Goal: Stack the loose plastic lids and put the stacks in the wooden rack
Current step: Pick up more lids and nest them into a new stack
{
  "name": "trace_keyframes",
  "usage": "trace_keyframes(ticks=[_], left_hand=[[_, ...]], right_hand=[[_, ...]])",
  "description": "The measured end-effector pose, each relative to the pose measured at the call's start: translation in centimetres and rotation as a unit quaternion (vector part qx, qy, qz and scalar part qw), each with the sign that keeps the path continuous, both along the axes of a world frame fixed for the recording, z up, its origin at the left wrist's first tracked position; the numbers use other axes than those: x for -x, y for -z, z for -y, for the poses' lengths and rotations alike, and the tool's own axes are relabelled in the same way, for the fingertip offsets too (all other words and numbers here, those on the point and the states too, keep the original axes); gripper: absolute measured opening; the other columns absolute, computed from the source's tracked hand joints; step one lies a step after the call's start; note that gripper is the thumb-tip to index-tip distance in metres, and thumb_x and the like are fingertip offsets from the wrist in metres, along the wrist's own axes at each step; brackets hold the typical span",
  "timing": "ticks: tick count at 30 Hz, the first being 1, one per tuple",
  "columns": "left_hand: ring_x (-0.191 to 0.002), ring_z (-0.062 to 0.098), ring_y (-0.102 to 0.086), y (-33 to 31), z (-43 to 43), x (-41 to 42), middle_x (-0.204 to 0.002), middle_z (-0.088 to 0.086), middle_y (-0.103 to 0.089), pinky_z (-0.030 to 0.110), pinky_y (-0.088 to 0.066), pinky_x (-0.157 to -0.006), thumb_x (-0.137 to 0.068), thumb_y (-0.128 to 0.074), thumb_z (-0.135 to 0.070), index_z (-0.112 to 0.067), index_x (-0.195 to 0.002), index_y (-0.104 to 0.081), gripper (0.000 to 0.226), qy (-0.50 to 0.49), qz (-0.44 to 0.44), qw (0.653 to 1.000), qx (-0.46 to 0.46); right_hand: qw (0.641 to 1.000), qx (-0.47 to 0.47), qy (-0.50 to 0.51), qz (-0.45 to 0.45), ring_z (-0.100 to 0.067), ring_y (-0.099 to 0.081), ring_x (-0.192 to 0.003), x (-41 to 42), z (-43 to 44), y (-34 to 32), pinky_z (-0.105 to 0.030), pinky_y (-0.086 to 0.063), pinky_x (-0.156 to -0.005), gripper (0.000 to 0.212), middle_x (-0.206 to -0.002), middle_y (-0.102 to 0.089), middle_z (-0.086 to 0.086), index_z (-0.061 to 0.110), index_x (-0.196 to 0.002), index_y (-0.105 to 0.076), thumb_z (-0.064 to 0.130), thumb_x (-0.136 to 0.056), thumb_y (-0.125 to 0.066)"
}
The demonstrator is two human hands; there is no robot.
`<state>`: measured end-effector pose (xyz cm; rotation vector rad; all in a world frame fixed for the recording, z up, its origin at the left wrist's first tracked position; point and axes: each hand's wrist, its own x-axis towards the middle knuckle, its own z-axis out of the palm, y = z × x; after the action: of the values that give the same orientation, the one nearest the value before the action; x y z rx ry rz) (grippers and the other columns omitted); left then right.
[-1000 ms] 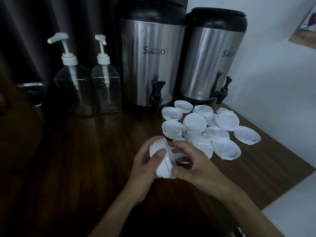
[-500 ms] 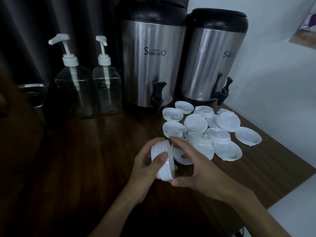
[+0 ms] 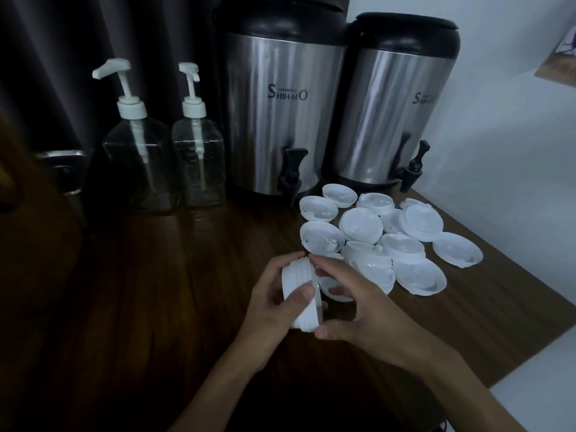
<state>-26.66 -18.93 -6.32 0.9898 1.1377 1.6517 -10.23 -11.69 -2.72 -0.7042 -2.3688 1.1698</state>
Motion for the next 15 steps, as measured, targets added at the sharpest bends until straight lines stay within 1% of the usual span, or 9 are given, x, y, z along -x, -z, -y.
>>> trace_keyframes(ticks=[3, 5, 7, 9, 10, 12, 13, 14, 15], left_hand=[[-0.107, 0.044, -0.068, 0.1, 0.0, 0.0, -0.117, 0.002, -0.067, 0.066, -0.056, -0.088, -0.071, -0.076, -0.04, -0.039, -0.119, -0.062, 0.05, 0.018, -0.015, 1.0, -0.005], [-0.097, 0.041, -0.072, 0.2, -0.1, 0.1, -0.109, -0.003, -0.07, 0.056, -0.062, -0.08, -0.071, -0.076, -0.037, -0.04, -0.118, -0.062, 0.049, 0.024, -0.027, 0.999, -0.009], [-0.099, 0.023, -0.073, 0.2, 0.0, 0.3, -0.106, -0.014, -0.07, 0.039, -0.063, -0.075, -0.07, -0.076, -0.038, -0.038, -0.119, -0.062, 0.051, 0.008, -0.054, 0.998, -0.017], [-0.099, 0.003, -0.068, 0.1, -0.1, 0.6, -0.105, -0.026, -0.066, 0.028, -0.061, -0.069, -0.066, -0.076, -0.043, -0.041, -0.116, -0.062, 0.052, -0.009, -0.062, 0.998, -0.02], [-0.1, 0.003, -0.067, 0.1, -0.1, 0.8, -0.103, -0.028, -0.064, 0.03, -0.062, -0.064, -0.065, -0.077, -0.044, -0.045, -0.113, -0.063, 0.05, -0.014, -0.052, 0.998, -0.015], [-0.102, 0.018, -0.069, 0.2, -0.3, 1.2, -0.102, -0.024, -0.064, 0.045, -0.063, -0.06, -0.063, -0.078, -0.045, -0.049, -0.111, -0.063, 0.051, -0.019, -0.027, 0.999, 0.002], [-0.101, 0.027, -0.071, 0.3, -0.3, 1.3, -0.101, -0.021, -0.065, 0.05, -0.063, -0.06, -0.063, -0.079, -0.045, -0.048, -0.112, -0.063, 0.052, -0.021, -0.017, 1.0, 0.007], [-0.099, 0.03, -0.071, 0.3, -0.4, 1.4, -0.101, -0.019, -0.065, 0.052, -0.063, -0.06, -0.063, -0.079, -0.044, -0.048, -0.113, -0.063, 0.053, -0.023, -0.009, 1.0, 0.009], [-0.098, 0.028, -0.072, 0.2, -0.4, 1.4, -0.101, -0.019, -0.065, 0.052, -0.063, -0.06, -0.063, -0.079, -0.044, -0.047, -0.114, -0.063, 0.054, -0.027, -0.007, 1.0, 0.01]], right_hand=[[1.0, -0.023, -0.008, 0.013, 0.012, -0.031, -0.14, 0.0, -0.1, 0.3, -0.004, -0.03, -0.106, 0.087, -0.147, -0.034, 0.042, 0.054, -0.143, -0.03, 0.036, -0.077, -0.085], [1.0, -0.025, -0.005, 0.018, 0.012, -0.031, -0.14, -0.1, -0.1, 0.7, -0.004, -0.029, -0.108, 0.089, -0.148, -0.033, 0.042, 0.054, -0.145, -0.03, 0.034, -0.078, -0.085], [0.999, -0.023, 0.01, 0.024, 0.011, -0.036, -0.136, -0.4, -0.1, 1.0, -0.005, -0.033, -0.106, 0.089, -0.146, -0.038, 0.039, 0.057, -0.146, -0.031, 0.04, -0.077, -0.085], [0.997, -0.034, 0.059, 0.045, 0.014, -0.042, -0.125, -1.1, -0.4, 1.1, -0.005, -0.039, -0.095, 0.083, -0.139, -0.045, 0.037, 0.065, -0.14, -0.031, 0.051, -0.075, -0.081], [0.992, -0.055, 0.088, 0.065, 0.017, -0.042, -0.118, -1.5, -0.7, 1.3, -0.006, -0.04, -0.089, 0.08, -0.135, -0.048, 0.036, 0.065, -0.139, -0.031, 0.051, -0.077, -0.08], [0.981, -0.097, 0.12, 0.119, 0.023, -0.04, -0.108, -2.0, -1.0, 1.5, -0.005, -0.038, -0.081, 0.077, -0.127, -0.049, 0.034, 0.055, -0.144, -0.031, 0.045, -0.083, -0.077], [0.978, -0.1, 0.122, 0.135, 0.023, -0.04, -0.105, -2.1, -0.9, 1.7, -0.005, -0.038, -0.078, 0.076, -0.122, -0.05, 0.033, 0.051, -0.145, -0.033, 0.042, -0.084, -0.077], [0.979, -0.094, 0.118, 0.138, 0.021, -0.042, -0.105, -2.1, -0.8, 1.8, -0.004, -0.039, -0.079, 0.073, -0.119, -0.052, 0.031, 0.049, -0.144, -0.036, 0.041, -0.085, -0.077], [0.981, -0.084, 0.112, 0.131, 0.018, -0.044, -0.107, -2.1, -0.6, 2.0, -0.004, -0.04, -0.081, 0.069, -0.115, -0.056, 0.028, 0.05, -0.141, -0.038, 0.04, -0.085, -0.077]])
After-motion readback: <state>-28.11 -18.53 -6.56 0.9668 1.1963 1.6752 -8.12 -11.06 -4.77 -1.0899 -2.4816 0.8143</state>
